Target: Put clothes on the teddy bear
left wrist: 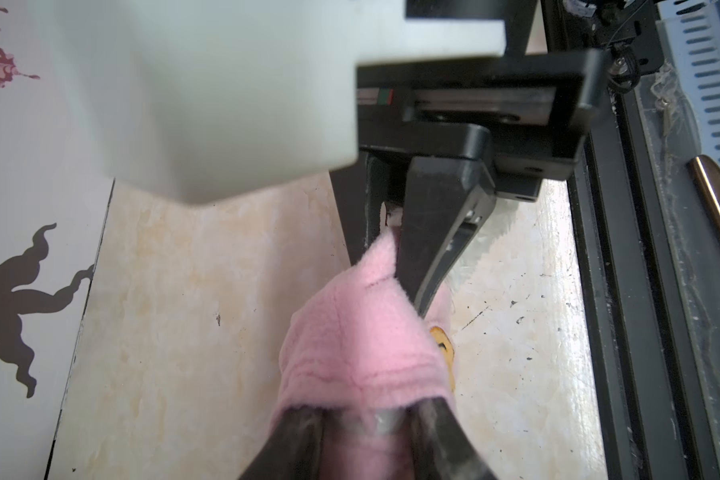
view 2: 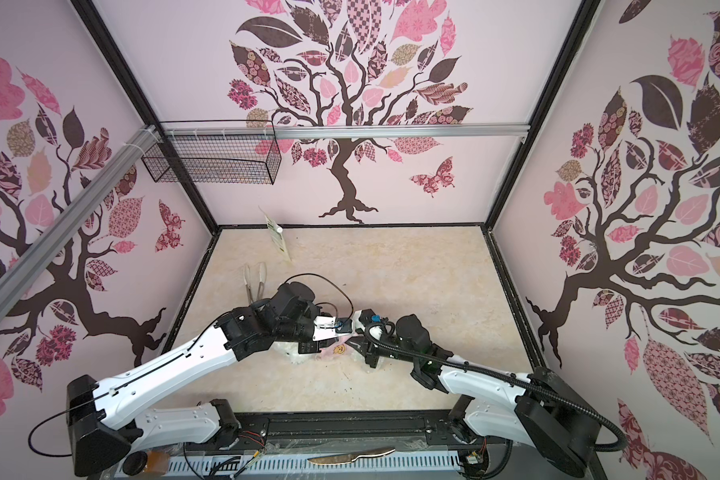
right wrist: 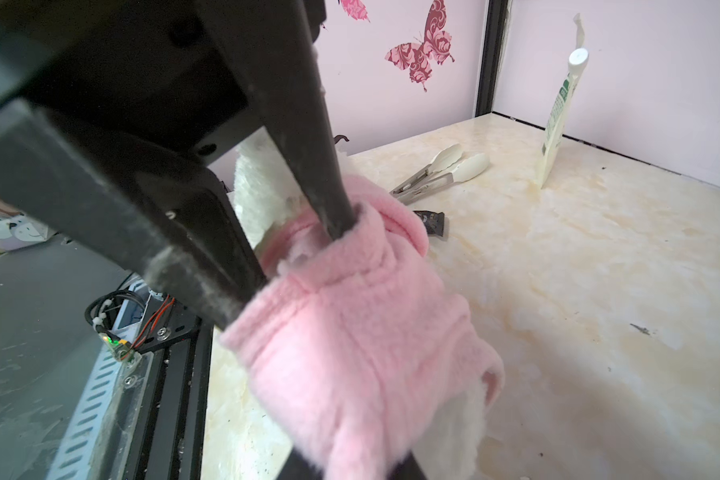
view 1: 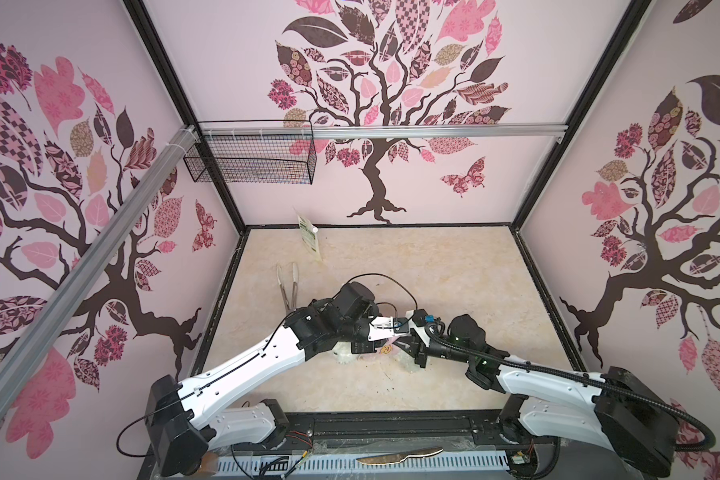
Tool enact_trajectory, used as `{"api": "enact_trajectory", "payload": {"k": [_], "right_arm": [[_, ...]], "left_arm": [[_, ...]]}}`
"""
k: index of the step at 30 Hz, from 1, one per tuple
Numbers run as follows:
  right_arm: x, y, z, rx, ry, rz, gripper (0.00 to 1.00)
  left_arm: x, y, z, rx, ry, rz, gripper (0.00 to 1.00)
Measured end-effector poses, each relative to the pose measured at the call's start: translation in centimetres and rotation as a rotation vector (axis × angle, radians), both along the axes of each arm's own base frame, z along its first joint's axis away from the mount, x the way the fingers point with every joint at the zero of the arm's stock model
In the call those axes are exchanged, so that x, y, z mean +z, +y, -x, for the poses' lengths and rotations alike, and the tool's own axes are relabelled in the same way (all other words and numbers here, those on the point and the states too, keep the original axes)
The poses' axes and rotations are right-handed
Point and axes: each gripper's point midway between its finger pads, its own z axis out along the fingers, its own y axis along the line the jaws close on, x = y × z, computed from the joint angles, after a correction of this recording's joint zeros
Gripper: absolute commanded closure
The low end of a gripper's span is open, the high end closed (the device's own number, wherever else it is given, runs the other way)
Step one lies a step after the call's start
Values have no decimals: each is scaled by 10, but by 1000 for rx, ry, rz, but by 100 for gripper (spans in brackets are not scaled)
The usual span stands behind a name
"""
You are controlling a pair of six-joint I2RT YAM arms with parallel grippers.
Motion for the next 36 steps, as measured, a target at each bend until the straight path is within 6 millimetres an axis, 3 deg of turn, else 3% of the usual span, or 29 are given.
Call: {"api": "enact_trajectory", "payload": {"k": [6,10,13,15,26,36], "right_arm": [[-1,0,-1,-4,71,-20,93],[-7,1,0,-5,114,-16,93],[-10,0,2,-3,120,-19,93],[-9,-1,3,-2,108,-32,94],[38,-21,1,-46,15,-246,94],[48,-28,-4,-87,33,-309,94]], "left_arm": [[-14,-3,-4,5,42,-24,60],[-23,-3,0,-2,92,-39,78],[-19,-2,4,-7,123,-17,92],[-11,-1,5,-1,151,26,100],[59,12,8,19,196,438,100],[83,28,-3,103,333,704,100]]}}
